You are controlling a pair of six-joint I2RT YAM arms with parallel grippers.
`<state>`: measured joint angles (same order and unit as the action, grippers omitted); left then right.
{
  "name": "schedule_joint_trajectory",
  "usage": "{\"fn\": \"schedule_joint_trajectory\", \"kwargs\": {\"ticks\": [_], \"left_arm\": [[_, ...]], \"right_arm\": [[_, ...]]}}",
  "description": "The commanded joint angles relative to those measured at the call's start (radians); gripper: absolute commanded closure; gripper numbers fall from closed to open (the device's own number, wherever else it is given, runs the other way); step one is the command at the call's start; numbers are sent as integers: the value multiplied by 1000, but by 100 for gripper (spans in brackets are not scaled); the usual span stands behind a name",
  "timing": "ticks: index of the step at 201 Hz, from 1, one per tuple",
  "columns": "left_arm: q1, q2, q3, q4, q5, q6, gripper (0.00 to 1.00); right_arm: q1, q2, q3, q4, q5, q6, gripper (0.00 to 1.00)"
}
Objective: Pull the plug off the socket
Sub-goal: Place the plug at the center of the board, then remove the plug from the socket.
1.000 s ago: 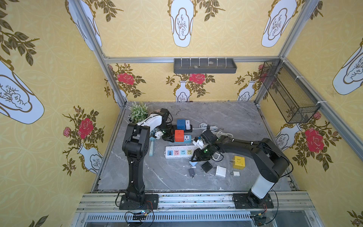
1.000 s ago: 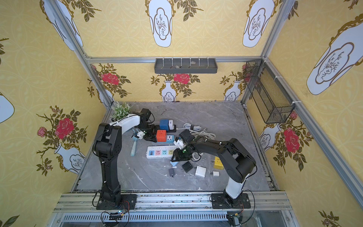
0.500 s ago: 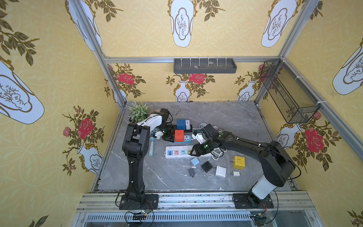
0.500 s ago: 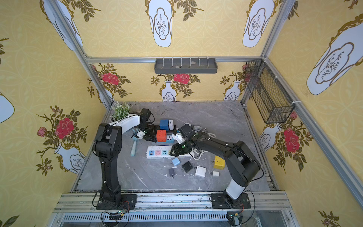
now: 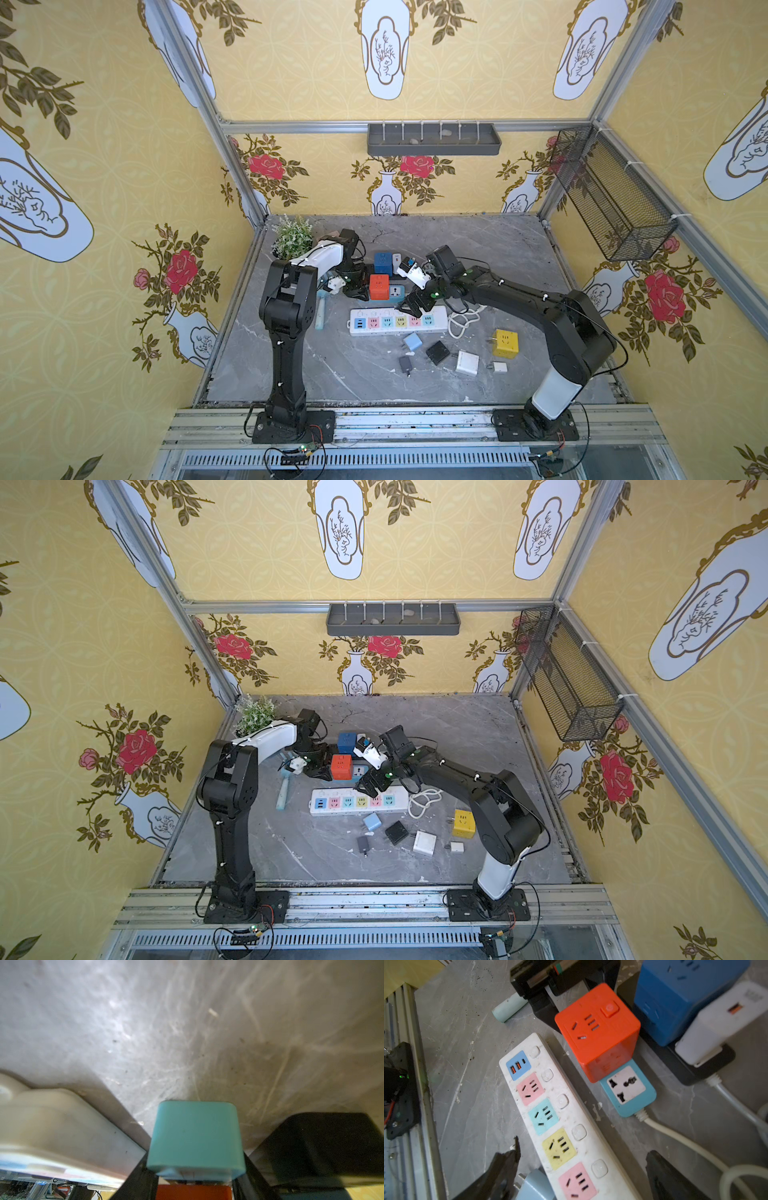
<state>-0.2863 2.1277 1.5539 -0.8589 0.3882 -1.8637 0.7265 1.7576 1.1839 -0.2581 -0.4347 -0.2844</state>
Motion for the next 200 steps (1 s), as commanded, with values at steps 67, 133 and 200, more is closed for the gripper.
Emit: {"fn": "schedule_joint_trajectory", "kwargs": {"ticks": [67, 133, 200], "left_arm": [[1, 24, 5, -92, -104, 17, 100], [1, 29, 5, -95, -104, 21, 100], [3, 34, 10, -101, -104, 28, 100]], "right_arm": [[-21, 213, 190, 72, -54, -282, 6], [-14, 320, 294, 70, -76, -311, 6], [11, 388, 375, 47, -116, -336, 6]]}}
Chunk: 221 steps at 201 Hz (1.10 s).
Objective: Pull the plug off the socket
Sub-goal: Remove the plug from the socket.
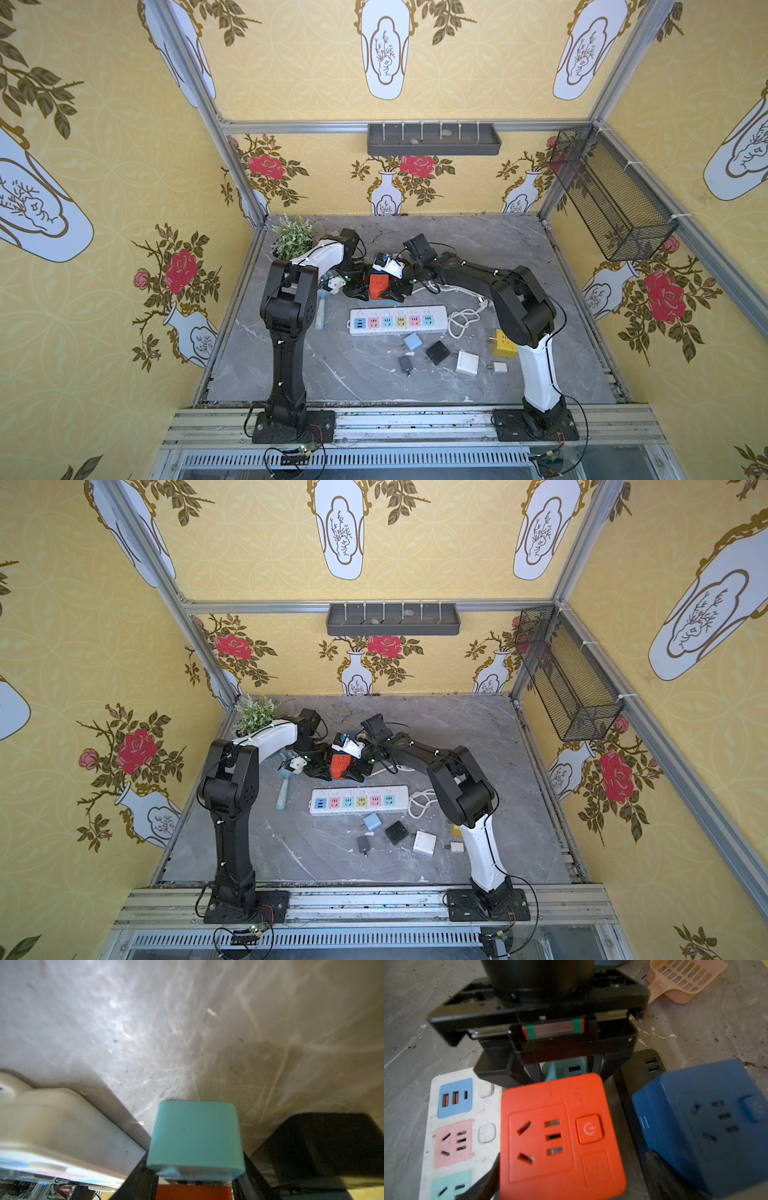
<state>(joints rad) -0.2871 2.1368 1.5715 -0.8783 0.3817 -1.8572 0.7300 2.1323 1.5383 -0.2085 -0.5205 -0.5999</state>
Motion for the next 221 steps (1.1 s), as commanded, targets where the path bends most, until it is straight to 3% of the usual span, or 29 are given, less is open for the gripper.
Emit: {"fn": "schedule_joint_trajectory", "kwargs": {"ticks": [1, 65, 76, 103, 135, 221], "left_arm": [[3, 25, -8, -82, -98, 21, 100], [3, 33, 1, -90, -99, 26, 100], [3, 34, 2, -91, -101, 26, 100], [3, 38, 3, -91, -100, 24, 100], [3, 46, 11, -95, -100, 23, 100], [2, 54, 15, -99, -104, 20, 100]], "right_arm": [[8, 14, 21, -2, -30, -22, 6], [24, 63, 69, -13, -44, -28, 14], [23, 63, 71, -16, -44, -28, 18], [23, 52, 71, -25, -41, -31, 41], [29, 31, 71, -44, -37, -44, 53], [28, 9, 90, -44, -43, -30, 59]]}}
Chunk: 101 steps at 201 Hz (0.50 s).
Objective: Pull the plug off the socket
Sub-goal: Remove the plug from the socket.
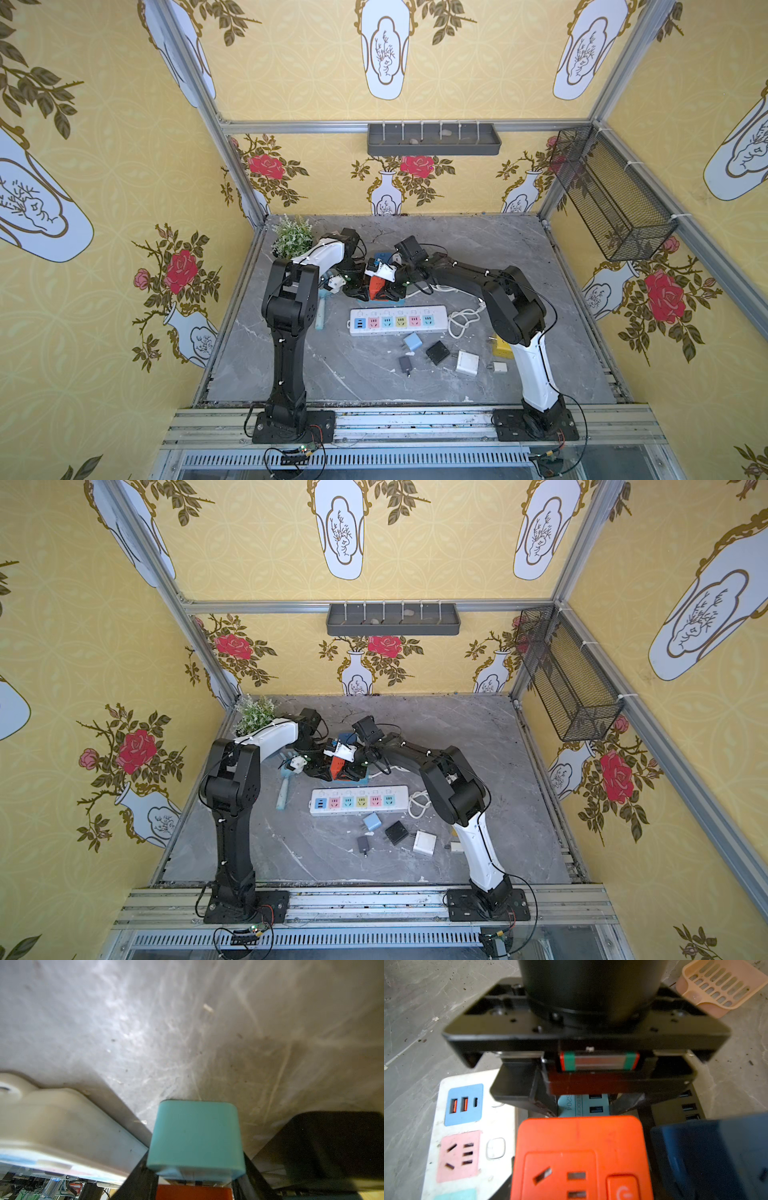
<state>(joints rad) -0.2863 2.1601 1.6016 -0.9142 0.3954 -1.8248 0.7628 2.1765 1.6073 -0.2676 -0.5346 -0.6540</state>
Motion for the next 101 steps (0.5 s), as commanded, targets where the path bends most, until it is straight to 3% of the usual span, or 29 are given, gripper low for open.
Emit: {"fn": "schedule_joint_trajectory", "kwargs": {"ticks": [1, 101], "left_arm": [[1, 30, -15, -63, -118, -13, 100], [1, 43, -7, -60, -119, -14, 100]], "right_arm": [[-5, -35, 21, 15, -30, 25, 59], [-25, -73, 20, 7, -98, 94, 60]]}}
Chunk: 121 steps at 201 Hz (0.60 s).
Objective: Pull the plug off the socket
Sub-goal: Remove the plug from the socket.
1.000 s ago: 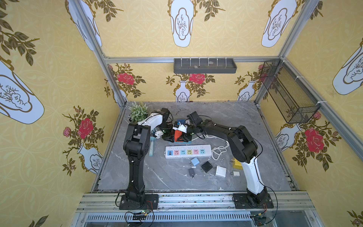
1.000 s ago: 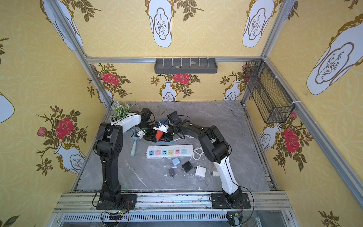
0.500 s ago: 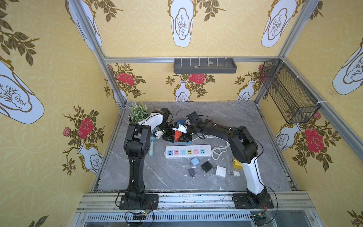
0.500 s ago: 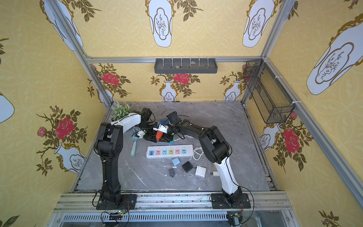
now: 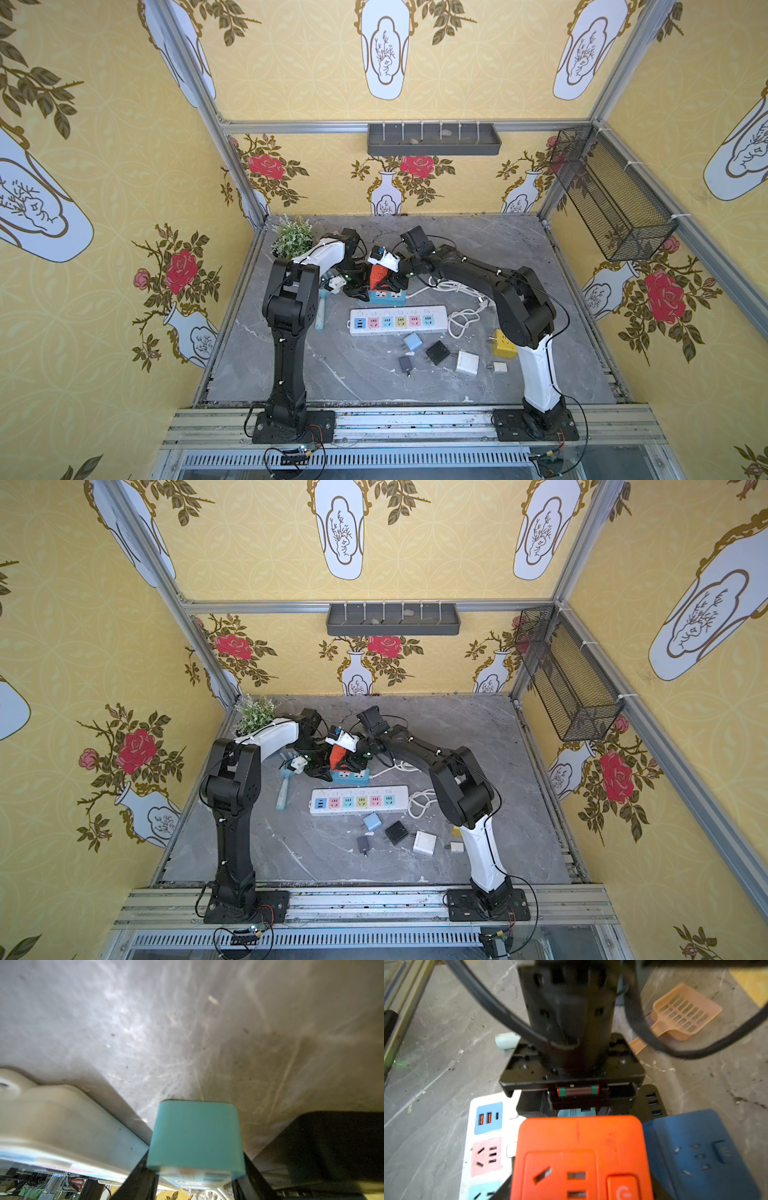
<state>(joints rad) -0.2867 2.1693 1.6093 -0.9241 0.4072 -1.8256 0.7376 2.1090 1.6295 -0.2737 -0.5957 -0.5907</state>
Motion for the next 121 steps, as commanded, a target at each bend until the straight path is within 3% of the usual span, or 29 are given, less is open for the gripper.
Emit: {"fn": "schedule_joint_trajectory", "kwargs": {"ticks": [1, 60, 121], "left_arm": [[2, 34, -15, -50, -131, -14, 100], [1, 35, -3, -49, -128, -14, 100], [2, 32, -5, -42, -124, -17, 100]], "right_arm": [[0, -7, -1, 13, -38, 31, 60], [-12, -77, -52, 29, -55, 101, 59], [-23, -262, -247, 96, 1, 275, 58]]}}
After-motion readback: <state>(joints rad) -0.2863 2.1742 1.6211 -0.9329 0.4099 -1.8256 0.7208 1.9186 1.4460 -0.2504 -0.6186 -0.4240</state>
